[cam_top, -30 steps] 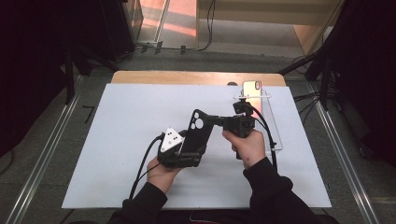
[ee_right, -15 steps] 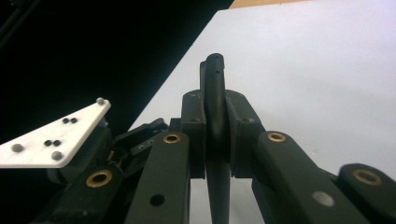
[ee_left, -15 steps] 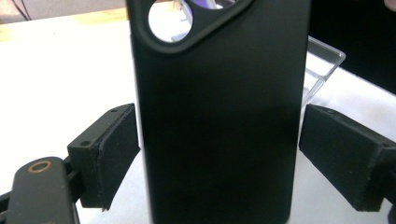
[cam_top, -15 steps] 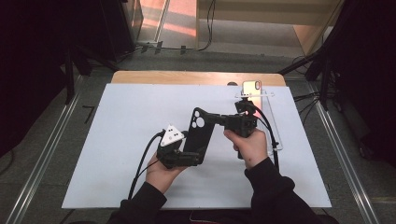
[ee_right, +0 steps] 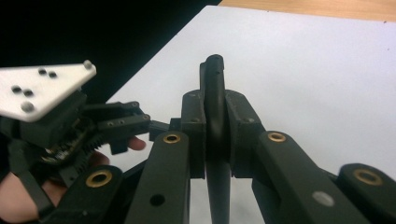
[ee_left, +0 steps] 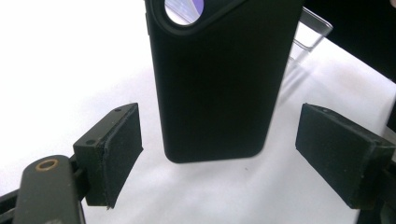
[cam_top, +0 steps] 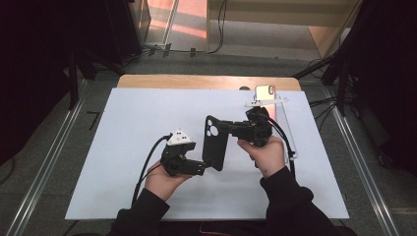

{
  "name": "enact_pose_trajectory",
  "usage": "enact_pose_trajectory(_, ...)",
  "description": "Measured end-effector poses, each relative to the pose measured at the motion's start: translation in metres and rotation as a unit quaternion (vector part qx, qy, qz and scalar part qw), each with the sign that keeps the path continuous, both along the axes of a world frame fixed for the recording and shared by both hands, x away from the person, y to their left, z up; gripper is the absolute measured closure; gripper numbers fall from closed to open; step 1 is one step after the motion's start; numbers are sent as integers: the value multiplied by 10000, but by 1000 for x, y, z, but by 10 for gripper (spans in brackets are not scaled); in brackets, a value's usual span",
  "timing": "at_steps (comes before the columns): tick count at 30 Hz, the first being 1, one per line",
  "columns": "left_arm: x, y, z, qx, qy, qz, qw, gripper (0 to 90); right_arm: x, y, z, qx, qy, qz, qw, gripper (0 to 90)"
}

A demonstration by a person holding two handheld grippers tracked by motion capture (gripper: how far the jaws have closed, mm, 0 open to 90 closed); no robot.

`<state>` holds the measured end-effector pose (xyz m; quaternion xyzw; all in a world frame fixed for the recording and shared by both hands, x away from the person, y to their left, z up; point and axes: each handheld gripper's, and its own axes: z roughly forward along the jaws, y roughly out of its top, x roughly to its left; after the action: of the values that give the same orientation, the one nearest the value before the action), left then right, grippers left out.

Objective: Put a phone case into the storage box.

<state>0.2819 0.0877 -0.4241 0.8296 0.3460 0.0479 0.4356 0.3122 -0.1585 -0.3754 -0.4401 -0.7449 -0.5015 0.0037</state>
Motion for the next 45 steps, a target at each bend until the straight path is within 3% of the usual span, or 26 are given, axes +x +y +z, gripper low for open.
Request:
enact_pose_trajectory(2,0,1,4,-3,44,-53,10000,159,-1,0,0,-29,-52,66,10000,771)
enact_pose_trajectory(8,4,5,8,223,437,-204,9986,205,-3,-2,0,-200,-197,359,9990,772)
enact_pose_trajectory(10,5,6,9,210,541,-211,9981,205,-4,-3,0,-248,-257,460,9983,772)
enact_pose_trajectory(15,7,11,15,136,500,-303,9982,256,-5,-6,0,-276,-348,666,9968,772)
enact_pose_trajectory(18,8,14,17,236,509,-295,9980,257,-6,-8,0,-289,-405,864,9950,771)
enact_pose_trajectory(24,9,20,25,212,325,-350,9986,284,-11,-9,-1,-349,-536,1185,9909,771)
enact_pose_trajectory(29,11,25,30,147,338,-358,9987,329,-12,-12,-5,-350,-613,1491,9863,771)
enact_pose_trajectory(32,11,26,33,162,235,-450,9986,311,-14,-11,-6,-375,-646,1666,9832,771)
enact_pose_trajectory(36,10,26,36,-15,156,-580,9982,307,-17,-7,-6,-416,-714,1905,9782,771)
enact_pose_trajectory(45,9,19,34,15,67,-928,9957,307,-16,-2,-10,-321,-614,2115,9749,771)
